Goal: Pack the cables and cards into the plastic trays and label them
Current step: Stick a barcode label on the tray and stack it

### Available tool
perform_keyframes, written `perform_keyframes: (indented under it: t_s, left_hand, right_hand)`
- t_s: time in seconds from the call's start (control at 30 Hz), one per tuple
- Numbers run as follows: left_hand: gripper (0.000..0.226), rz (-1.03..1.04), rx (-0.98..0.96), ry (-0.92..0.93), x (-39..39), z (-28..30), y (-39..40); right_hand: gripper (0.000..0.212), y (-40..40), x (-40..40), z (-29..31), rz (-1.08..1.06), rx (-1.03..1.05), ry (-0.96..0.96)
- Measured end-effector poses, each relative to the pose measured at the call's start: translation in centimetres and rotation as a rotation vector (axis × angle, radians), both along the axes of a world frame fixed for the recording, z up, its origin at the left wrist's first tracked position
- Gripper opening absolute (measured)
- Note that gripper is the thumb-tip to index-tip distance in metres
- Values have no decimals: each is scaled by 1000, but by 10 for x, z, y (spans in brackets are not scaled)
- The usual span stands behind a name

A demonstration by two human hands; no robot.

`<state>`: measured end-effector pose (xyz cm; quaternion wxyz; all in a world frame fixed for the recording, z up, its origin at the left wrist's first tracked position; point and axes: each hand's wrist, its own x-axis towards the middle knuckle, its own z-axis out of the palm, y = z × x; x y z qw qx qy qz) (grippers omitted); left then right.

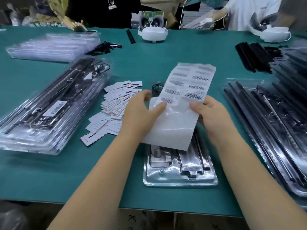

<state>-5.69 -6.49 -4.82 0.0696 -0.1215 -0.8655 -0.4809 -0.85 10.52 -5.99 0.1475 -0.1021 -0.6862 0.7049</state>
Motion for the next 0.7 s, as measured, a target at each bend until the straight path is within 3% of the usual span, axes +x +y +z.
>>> perform_keyframes:
  t_s: [0.1, 0.17, 0.3, 0.4, 0.53, 0.63, 0.7]
  left_hand:
    - [13, -190, 392, -429, -3, 2, -7]
    - [9, -283, 511, -543, -2, 1, -8]
    - [11, -276, 423, -519, 0, -2, -6]
    - [17, -317, 352, -472, 3, -1, -5]
    - [26, -326, 254, -417, 6, 0, -1]
    - [27, -317, 210, -415, 7, -1, 1]
    - [26, -325, 152, -365, 7, -2, 1]
  right_hand:
    - [23, 2, 1, 1, 3, 5, 3]
    - [23, -1, 1, 0, -22, 109, -10]
    - [65, -5, 6, -1, -279, 668, 28]
    - [52, -7, 11, 4, -346, 991, 146]
    - [48, -6, 13, 3, -312, 1208, 156]
    - [65, -3, 11, 5, -321, 1264, 21]
    - [61, -1, 11, 6, -303, 1232, 48]
